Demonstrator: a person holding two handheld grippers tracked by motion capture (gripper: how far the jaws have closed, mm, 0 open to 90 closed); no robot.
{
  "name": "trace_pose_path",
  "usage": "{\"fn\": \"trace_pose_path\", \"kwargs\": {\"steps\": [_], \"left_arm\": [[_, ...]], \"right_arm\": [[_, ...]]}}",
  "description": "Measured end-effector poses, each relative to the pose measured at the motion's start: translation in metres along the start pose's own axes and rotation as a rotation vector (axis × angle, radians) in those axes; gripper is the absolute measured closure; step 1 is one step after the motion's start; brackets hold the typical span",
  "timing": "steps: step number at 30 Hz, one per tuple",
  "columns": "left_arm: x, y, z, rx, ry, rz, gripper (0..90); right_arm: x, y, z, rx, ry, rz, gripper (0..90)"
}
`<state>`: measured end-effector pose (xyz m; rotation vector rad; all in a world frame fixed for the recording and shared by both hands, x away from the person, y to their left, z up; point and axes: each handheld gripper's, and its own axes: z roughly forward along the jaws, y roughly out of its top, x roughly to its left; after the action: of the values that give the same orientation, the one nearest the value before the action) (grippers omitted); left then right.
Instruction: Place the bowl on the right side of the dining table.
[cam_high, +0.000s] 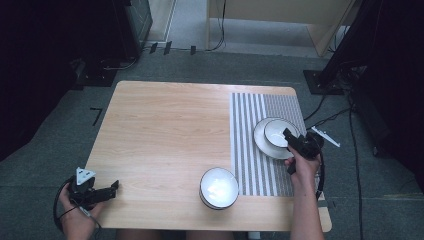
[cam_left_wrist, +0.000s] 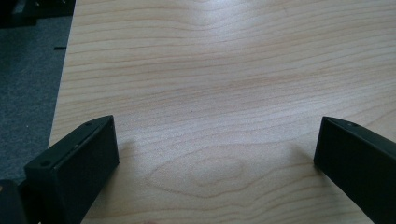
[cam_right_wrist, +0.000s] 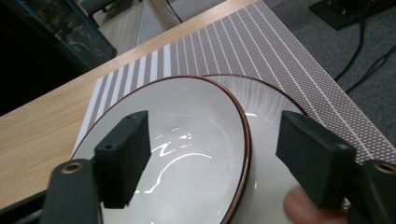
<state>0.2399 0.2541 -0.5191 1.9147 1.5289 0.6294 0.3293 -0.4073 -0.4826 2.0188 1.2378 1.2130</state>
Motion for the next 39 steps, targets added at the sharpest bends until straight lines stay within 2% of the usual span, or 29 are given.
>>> {"fn": "trace_pose_path", "kwargs": {"steps": [5, 11, 15, 24, 39], "left_arm": [[0.0, 0.0, 0.0, 0.001, 0.003, 0.0, 0.0], [0.0, 0.0, 0.0, 0.001, 0.003, 0.001, 0.0], [0.0, 0.0, 0.0, 0.001, 0.003, 0.001, 0.0], [-0.001, 0.0, 0.0, 0.001, 0.009, -0.003, 0.0], [0.0, 0.0, 0.0, -0.001, 0.005, -0.006, 0.0]], "right_arm": [[0.004, -0.003, 0.0, 0.0, 0.015, -0.042, 16.8], [0.004, -0.001, -0.003, -0.014, 0.041, -0.052, 7.0], [0.002, -0.001, -0.007, -0.012, 0.076, -0.037, 0.6], [0.002, -0.002, -0.014, -0.013, 0.103, -0.059, 0.0], [-0.001, -0.007, -0.021, -0.004, 0.095, -0.087, 0.0]]}}
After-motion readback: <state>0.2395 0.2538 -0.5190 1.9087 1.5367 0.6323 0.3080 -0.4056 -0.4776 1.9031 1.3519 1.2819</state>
